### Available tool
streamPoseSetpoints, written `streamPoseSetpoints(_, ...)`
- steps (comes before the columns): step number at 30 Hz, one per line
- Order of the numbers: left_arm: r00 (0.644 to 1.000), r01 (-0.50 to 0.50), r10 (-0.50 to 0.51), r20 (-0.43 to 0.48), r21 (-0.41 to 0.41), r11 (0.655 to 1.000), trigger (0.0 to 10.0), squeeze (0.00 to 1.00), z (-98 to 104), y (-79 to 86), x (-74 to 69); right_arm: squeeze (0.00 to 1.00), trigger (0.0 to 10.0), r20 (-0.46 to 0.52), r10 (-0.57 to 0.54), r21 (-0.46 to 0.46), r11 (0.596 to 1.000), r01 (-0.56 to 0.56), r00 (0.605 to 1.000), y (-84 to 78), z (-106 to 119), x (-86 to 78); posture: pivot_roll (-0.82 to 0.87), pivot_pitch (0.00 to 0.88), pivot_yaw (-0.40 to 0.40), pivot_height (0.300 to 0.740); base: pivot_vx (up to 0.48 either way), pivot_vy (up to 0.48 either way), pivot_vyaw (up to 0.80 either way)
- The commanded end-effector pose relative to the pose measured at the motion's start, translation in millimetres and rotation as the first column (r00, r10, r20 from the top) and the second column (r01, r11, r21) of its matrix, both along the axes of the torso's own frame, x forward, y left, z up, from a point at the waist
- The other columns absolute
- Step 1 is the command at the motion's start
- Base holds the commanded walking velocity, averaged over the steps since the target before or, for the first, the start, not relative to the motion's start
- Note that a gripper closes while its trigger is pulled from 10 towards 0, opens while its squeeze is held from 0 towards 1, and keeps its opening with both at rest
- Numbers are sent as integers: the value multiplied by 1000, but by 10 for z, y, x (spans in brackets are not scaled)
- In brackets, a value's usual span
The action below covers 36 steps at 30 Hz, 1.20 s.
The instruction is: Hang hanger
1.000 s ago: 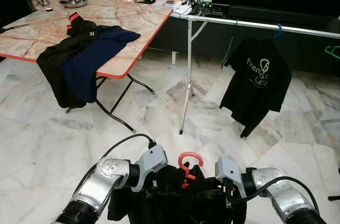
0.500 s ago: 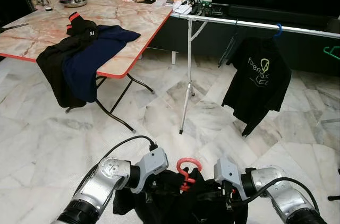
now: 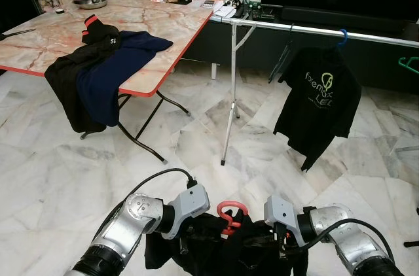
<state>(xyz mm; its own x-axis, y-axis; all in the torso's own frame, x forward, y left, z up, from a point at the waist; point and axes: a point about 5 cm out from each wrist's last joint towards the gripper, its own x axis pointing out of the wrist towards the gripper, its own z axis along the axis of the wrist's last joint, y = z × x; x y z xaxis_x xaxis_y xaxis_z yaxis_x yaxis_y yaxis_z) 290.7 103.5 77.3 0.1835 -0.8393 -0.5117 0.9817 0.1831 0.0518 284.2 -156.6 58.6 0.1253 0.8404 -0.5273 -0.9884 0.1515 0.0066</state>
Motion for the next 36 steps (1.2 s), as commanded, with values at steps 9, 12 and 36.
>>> streamPoseSetpoints(9, 997, -72, 72, 2, -27, 997, 0, 0, -23, 48, 15, 0, 0, 51, 32, 71, 997, -36, 998, 99, 112, 29, 65, 62, -48, 740, 0, 0, 0)
streamPoseSetpoints(12, 997, -72, 72, 3, -30, 997, 0, 0, -23, 48, 14, 0, 0, 52, 33, 72, 997, -37, 998, 103, 112, 30, 65, 57, -47, 740, 0, 0, 0)
streamPoseSetpoints(36, 993, -117, 117, 31, -19, 993, 0, 0, -72, 63, 44, 1000, 10000, 8, 89, 30, 996, -89, 996, 61, 109, 2, 62, 45, -50, 740, 0, 0, 0)
